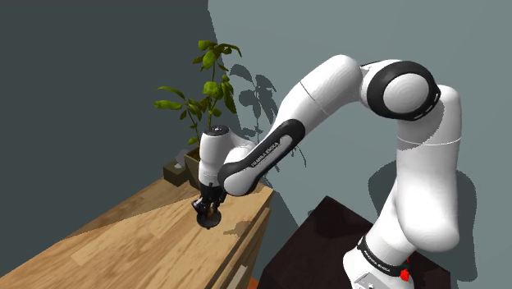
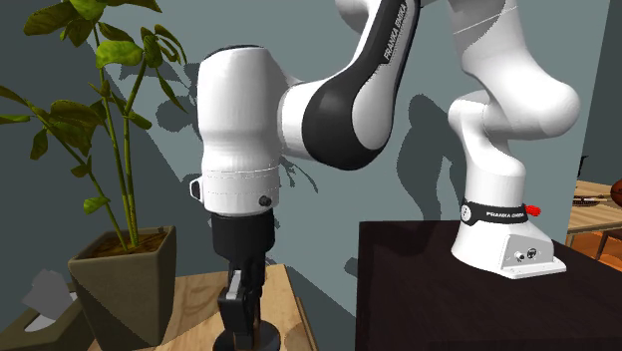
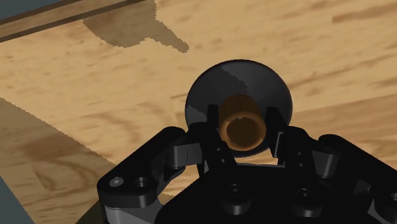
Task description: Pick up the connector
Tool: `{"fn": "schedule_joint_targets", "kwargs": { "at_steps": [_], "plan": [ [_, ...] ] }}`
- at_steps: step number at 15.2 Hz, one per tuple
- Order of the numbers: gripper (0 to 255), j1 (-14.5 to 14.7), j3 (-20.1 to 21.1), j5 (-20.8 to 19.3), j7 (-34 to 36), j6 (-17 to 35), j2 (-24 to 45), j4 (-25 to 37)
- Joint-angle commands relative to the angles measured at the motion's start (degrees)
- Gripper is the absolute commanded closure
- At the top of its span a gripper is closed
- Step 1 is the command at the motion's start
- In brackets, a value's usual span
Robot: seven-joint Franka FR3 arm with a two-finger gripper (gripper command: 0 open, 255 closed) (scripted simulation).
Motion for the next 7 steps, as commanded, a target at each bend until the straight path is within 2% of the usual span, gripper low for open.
{"fn": "schedule_joint_targets", "kwargs": {
  "at_steps": [1,7],
  "plan": [
    [255,-0.28,0.36,0.53,-0.38,-1.19,-1.22,-0.02],
    [255,-0.79,1.06,1.65,-1.13,-3.72,-3.84,-0.04]
  ]
}}
